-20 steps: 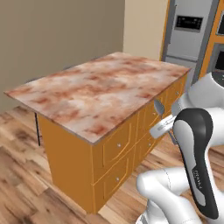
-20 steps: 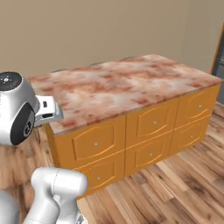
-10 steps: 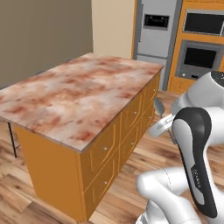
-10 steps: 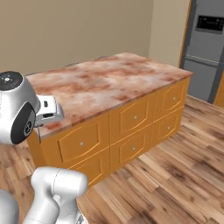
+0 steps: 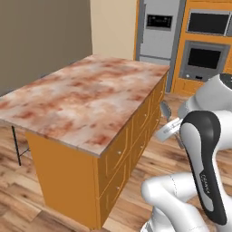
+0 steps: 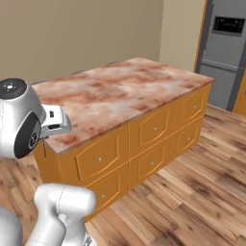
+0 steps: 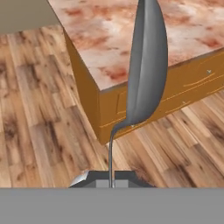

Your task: Organize the utensils by type. Pick up the wooden spoons from the counter and place them in the open cabinet. Then pick up the metallic utensils from the counter and place them in the open drawer.

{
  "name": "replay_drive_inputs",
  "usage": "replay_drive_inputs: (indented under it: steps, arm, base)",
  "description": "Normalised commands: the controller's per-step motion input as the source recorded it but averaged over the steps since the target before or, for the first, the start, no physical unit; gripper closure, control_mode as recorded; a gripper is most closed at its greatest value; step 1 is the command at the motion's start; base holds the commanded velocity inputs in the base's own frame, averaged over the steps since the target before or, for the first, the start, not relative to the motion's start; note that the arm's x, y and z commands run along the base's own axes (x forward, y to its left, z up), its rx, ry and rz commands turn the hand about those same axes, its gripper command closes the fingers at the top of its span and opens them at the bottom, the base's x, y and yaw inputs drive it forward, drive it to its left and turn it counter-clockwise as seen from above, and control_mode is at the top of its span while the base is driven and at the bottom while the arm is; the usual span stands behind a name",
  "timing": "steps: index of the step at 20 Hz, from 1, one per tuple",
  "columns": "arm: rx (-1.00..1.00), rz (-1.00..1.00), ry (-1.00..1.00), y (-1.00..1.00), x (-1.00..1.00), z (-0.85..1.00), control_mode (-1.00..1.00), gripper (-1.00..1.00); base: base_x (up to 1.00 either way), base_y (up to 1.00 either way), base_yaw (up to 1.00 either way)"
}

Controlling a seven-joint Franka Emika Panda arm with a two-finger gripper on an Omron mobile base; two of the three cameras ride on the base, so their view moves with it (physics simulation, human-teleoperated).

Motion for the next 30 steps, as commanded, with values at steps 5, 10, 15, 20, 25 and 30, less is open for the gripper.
replay_drive_inputs:
  steps: [5,10,15,20,25,30]
  arm:
    - [0.0,0.0,0.0,0.0,0.0,0.0,1.0,1.0]
    - [0.0,0.0,0.0,0.0,0.0,0.0,1.0,1.0]
    - [0.0,0.0,0.0,0.0,0.0,0.0,1.0,1.0]
    - [0.0,0.0,0.0,0.0,0.0,0.0,1.0,1.0]
    - [0.0,0.0,0.0,0.0,0.0,0.0,1.0,1.0]
    - [0.0,0.0,0.0,0.0,0.0,0.0,1.0,1.0]
  base:
    - [-0.31,1.0,0.06]
    - [-0.06,0.88,0.03]
    - [0.23,0.83,0.02]
    - [0.41,0.87,0.28]
    - [0.3,0.6,0.51]
    - [0.08,0.49,0.69]
